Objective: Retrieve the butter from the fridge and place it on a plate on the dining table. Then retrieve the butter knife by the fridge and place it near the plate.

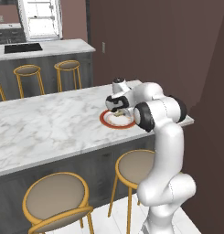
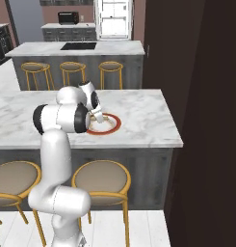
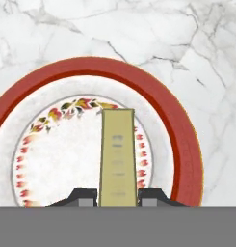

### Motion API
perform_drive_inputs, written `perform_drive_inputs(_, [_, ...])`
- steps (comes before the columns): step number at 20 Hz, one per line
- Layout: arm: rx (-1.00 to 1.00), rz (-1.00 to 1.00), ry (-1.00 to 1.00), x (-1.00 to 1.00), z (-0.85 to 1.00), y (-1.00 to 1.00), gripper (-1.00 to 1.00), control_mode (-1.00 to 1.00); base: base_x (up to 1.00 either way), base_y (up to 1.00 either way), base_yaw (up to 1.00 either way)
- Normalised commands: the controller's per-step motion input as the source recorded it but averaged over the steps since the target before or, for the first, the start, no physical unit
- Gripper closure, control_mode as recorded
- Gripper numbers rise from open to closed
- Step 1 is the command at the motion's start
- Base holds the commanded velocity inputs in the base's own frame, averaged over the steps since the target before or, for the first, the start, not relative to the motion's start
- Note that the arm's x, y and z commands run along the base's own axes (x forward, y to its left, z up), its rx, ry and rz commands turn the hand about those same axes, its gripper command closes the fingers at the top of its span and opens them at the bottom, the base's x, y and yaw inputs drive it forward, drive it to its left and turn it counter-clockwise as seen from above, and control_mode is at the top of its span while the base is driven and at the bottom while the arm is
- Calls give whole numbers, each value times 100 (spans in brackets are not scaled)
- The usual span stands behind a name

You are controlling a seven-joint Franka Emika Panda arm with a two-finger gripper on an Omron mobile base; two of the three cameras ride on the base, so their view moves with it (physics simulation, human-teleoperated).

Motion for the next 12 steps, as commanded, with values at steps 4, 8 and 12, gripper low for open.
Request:
perform_drive_inputs(4, [0, -15, 4, 6, -29, 1, 100, -100, 0, 0, 0])
perform_drive_inputs(8, [0, -12, 4, 1, -30, 0, 100, -100, 0, 0, 0])
perform_drive_inputs(12, [0, -8, 3, 7, -26, 0, 100, -100, 0, 0, 0])
